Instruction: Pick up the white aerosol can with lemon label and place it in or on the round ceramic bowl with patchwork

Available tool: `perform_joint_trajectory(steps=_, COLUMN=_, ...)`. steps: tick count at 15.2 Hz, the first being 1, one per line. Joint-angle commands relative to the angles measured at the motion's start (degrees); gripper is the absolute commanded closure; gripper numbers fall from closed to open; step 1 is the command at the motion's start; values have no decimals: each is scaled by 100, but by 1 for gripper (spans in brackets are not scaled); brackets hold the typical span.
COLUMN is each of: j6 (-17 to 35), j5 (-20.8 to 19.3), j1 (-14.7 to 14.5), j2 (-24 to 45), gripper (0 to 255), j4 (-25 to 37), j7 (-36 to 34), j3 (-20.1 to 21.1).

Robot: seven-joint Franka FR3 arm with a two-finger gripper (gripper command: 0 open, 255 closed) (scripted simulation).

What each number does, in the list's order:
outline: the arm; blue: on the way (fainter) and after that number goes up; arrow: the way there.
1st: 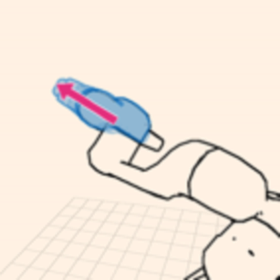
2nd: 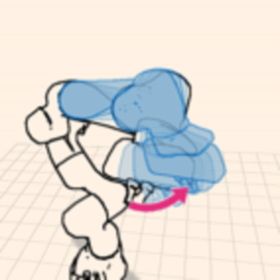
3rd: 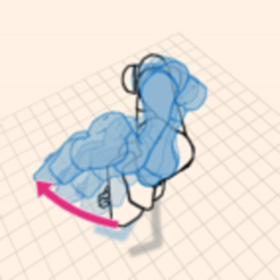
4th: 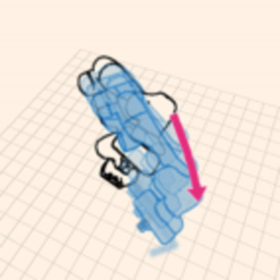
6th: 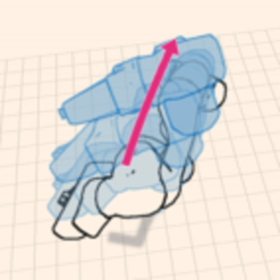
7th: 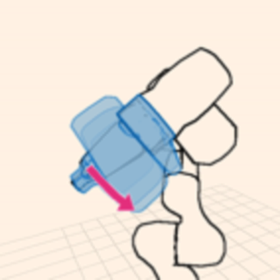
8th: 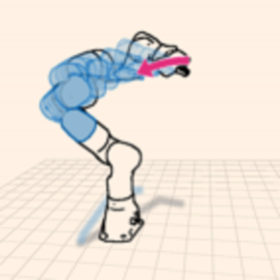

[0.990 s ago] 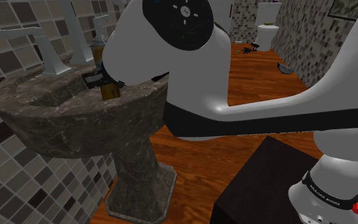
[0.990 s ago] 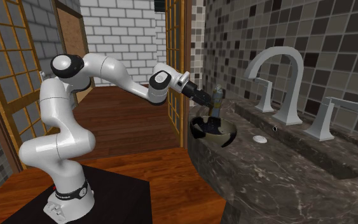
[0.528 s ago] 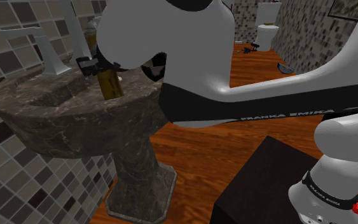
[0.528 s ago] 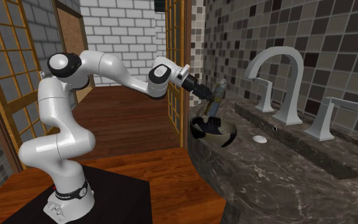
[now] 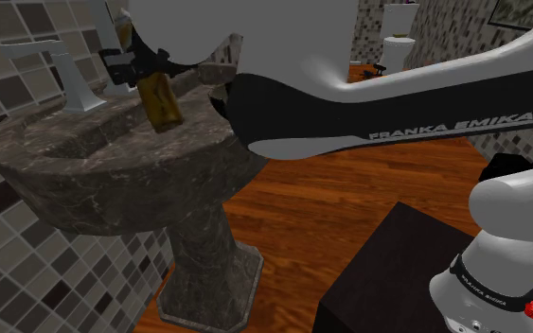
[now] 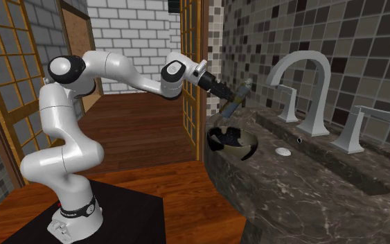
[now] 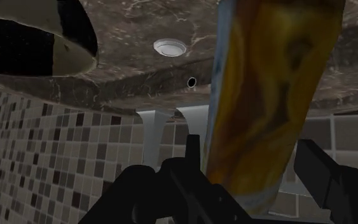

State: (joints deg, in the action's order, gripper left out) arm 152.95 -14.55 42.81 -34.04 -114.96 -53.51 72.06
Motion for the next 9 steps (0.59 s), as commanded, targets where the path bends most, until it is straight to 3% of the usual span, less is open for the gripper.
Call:
perform_joint_trajectory(steps=1, j6=-118, j5=4, j1=-22, j2=54, gripper=255, j4=131, j7=78, j3=-50)
perform_joint_trajectory(steps=9, j6=-614, j5=34, j1=-91, j2=253, gripper=255, j4=679, j7=370, j3=-208)
